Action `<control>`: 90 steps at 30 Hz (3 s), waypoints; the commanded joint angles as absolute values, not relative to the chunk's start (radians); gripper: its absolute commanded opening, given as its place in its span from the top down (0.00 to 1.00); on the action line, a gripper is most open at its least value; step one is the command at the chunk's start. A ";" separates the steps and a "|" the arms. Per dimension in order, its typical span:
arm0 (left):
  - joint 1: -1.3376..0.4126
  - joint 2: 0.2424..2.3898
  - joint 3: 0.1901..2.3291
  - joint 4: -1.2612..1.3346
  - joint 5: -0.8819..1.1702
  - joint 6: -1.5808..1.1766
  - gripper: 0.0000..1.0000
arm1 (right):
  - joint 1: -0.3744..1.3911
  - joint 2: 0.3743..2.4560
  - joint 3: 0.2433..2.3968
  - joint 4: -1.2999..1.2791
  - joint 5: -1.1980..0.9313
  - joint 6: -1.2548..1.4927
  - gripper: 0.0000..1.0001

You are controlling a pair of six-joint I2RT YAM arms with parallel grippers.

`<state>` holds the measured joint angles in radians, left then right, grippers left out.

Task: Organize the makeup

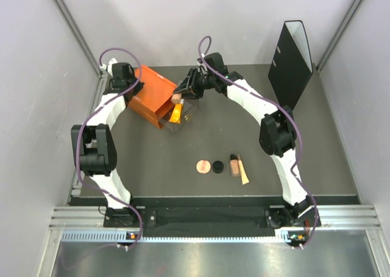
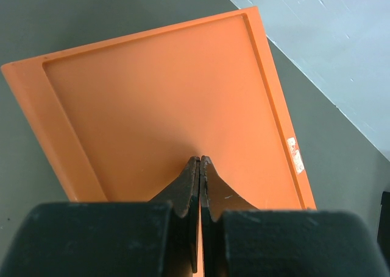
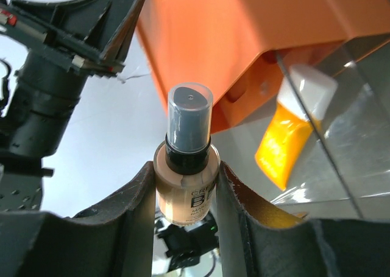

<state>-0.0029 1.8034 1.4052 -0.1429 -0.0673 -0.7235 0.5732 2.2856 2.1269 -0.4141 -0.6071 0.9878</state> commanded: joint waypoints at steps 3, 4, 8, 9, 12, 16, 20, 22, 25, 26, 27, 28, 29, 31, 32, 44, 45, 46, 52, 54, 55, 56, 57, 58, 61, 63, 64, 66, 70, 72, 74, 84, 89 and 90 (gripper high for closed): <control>-0.009 1.899 1.387 -0.284 -0.063 -0.703 1.00 | 0.581 2.287 2.181 -0.386 -0.726 1.088 0.98; -0.009 1.901 1.388 -0.284 -0.061 -0.703 1.00 | 0.580 2.289 2.180 -0.399 -0.729 1.085 0.98; -0.009 1.902 1.393 -0.284 -0.064 -0.703 1.00 | 0.581 2.295 2.172 -0.468 -0.756 1.065 0.96; -0.009 1.905 1.393 -0.282 -0.064 -0.701 1.00 | 0.580 2.296 2.172 -0.497 -0.759 1.062 0.96; -0.009 1.911 1.401 -0.287 -0.063 -0.703 1.00 | 0.578 2.301 2.174 -0.540 -0.765 1.039 0.80; -0.009 1.921 1.410 -0.285 -0.061 -0.706 1.00 | 0.578 2.312 2.168 -0.571 -0.778 1.022 0.63; -0.009 1.925 1.414 -0.284 -0.052 -0.719 1.00 | 0.575 2.318 2.169 -0.566 -0.776 1.009 0.51; -0.009 1.924 1.413 -0.281 -0.046 -0.724 1.00 | 0.572 2.315 2.168 -0.546 -0.776 1.012 0.48; -0.009 1.922 1.408 -0.276 -0.041 -0.735 1.00 | 0.572 2.315 2.164 -0.486 -0.775 1.043 0.45; -0.011 1.922 1.410 -0.276 -0.041 -0.733 1.00 | 0.572 2.319 2.164 -0.456 -0.778 1.052 0.44; -0.009 1.921 1.410 -0.278 -0.043 -0.732 1.00 | 0.572 2.319 2.166 -0.440 -0.781 1.067 0.44; -0.009 1.919 1.410 -0.278 -0.046 -0.727 1.00 | 0.572 2.318 2.166 -0.425 -0.785 1.075 0.44; -0.009 1.919 1.411 -0.279 -0.048 -0.726 1.00 | 0.572 2.310 2.166 -0.407 -0.787 1.080 0.44; -0.009 1.919 1.414 -0.279 -0.052 -0.721 1.00 | 0.571 2.299 2.164 -0.359 -0.788 1.088 0.44; -0.009 1.921 1.416 -0.278 -0.054 -0.721 1.00 | 0.571 2.284 2.164 -0.350 -0.790 1.088 0.44; -0.009 1.927 1.422 -0.279 -0.058 -0.718 1.00 | 0.488 2.106 2.148 -0.943 -0.553 0.527 0.44; -0.009 1.928 1.422 -0.279 -0.057 -0.716 1.00 | 0.488 2.102 2.132 -1.003 -0.514 0.424 0.44; -0.009 1.931 1.422 -0.279 -0.054 -0.709 1.00 | 0.489 2.094 2.114 -1.046 -0.444 0.382 0.44; -0.011 1.936 1.417 -0.284 -0.055 -0.703 1.00 | 0.514 1.954 1.826 -1.141 -0.243 0.247 0.44; -0.009 1.936 1.414 -0.284 -0.054 -0.703 1.00 | 0.538 1.907 1.741 -1.164 -0.189 0.235 0.44; -0.009 1.937 1.411 -0.282 -0.054 -0.704 1.00 | 0.549 1.898 1.721 -1.175 -0.136 0.230 0.44; -0.009 1.936 1.410 -0.282 -0.052 -0.704 1.00 | 0.575 1.884 1.682 -1.186 -0.111 0.230 0.44; -0.009 1.940 1.407 -0.278 -0.051 -0.704 1.00 | 0.586 1.876 1.665 -1.201 -0.092 0.224 0.44; -0.009 1.942 1.405 -0.279 -0.049 -0.704 1.00 | 0.598 1.864 1.646 -1.206 -0.063 0.224 0.44; -0.009 1.944 1.402 -0.281 -0.049 -0.704 1.00 | 0.623 1.841 1.589 -1.201 -0.049 0.230 0.44; -0.009 1.939 1.397 -0.279 -0.048 -0.703 1.00 | 0.630 1.833 1.568 -1.200 -0.049 0.239 0.43; -0.009 1.940 1.396 -0.282 -0.048 -0.701 1.00 | 0.634 1.827 1.562 -1.193 -0.048 0.239 0.44; -0.009 1.940 1.390 -0.281 -0.049 -0.701 1.00 | 0.644 1.832 1.543 -1.195 -0.037 0.242 0.45; -0.009 1.944 1.382 -0.279 -0.048 -0.700 1.00 | 0.660 1.841 1.511 -1.184 -0.051 0.242 0.46; -0.009 1.944 1.382 -0.278 -0.048 -0.701 1.00 | 0.666 1.850 1.496 -1.177 -0.061 0.241 0.48; -0.009 1.944 1.381 -0.276 -0.048 -0.699 1.00 | 0.673 1.865 1.490 -1.178 -0.074 0.239 0.48; -0.009 1.950 1.382 -0.279 -0.054 -0.693 1.00 | 0.686 1.950 1.551 -1.242 -0.107 0.195 0.49; -0.009 1.953 1.382 -0.284 -0.054 -0.693 1.00 | 0.690 1.997 1.583 -1.295 -0.110 0.184 0.52; -0.009 1.956 1.382 -0.285 -0.052 -0.695 1.00 | 0.690 2.000 1.583 -1.298 -0.117 0.181 0.53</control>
<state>-0.0036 1.8553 1.4452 -0.1032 -0.0555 -0.7303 0.6697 1.9869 1.5372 -1.2404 -0.1005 0.2081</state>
